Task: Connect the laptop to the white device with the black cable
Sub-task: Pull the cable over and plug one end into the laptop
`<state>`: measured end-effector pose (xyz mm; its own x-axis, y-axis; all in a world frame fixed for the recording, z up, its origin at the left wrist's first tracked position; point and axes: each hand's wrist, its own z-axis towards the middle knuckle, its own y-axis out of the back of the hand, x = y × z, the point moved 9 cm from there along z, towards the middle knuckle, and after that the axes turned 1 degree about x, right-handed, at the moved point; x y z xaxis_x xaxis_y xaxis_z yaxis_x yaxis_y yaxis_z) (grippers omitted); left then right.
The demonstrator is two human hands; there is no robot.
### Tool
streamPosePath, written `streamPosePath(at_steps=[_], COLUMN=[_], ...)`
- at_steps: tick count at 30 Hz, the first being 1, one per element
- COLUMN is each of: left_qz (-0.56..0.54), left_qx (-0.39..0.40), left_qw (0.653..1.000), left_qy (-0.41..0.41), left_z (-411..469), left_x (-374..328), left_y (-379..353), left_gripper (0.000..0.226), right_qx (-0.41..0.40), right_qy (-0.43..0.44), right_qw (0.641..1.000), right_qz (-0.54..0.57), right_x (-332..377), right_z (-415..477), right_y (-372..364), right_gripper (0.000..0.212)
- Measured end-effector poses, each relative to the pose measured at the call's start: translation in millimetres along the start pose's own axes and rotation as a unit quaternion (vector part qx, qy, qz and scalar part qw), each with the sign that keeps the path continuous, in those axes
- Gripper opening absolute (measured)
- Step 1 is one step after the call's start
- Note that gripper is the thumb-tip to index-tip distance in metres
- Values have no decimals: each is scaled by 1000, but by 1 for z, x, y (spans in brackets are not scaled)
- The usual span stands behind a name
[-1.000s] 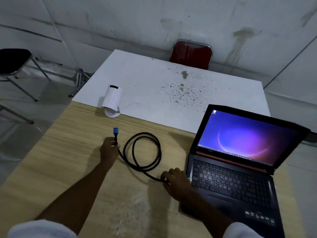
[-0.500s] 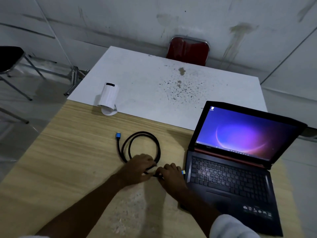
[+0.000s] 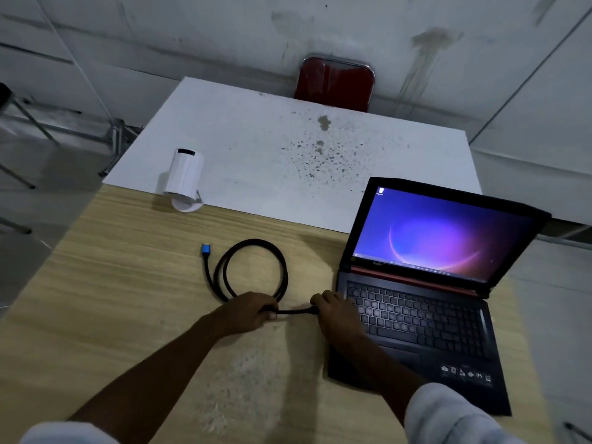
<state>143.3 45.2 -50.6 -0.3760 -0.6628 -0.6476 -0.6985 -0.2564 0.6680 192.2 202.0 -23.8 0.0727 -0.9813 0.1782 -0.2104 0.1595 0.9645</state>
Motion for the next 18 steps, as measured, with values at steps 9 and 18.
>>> streamPosePath(at_steps=[9,18], left_qz=[-5,-7], left_qx=[-33,-119], left_qw=[999,993], left_qy=[-15,-21], left_z=[22,42], left_x=[-42,-59], left_y=[-20,-23], left_gripper=[40,19], right_qx=[14,47], right_qy=[-21,-95], right_qw=[987,994], right_qz=[160,32], right_x=[0,-47], right_z=[-2,-16], right_y=[-10,-12], right_gripper=[24,56])
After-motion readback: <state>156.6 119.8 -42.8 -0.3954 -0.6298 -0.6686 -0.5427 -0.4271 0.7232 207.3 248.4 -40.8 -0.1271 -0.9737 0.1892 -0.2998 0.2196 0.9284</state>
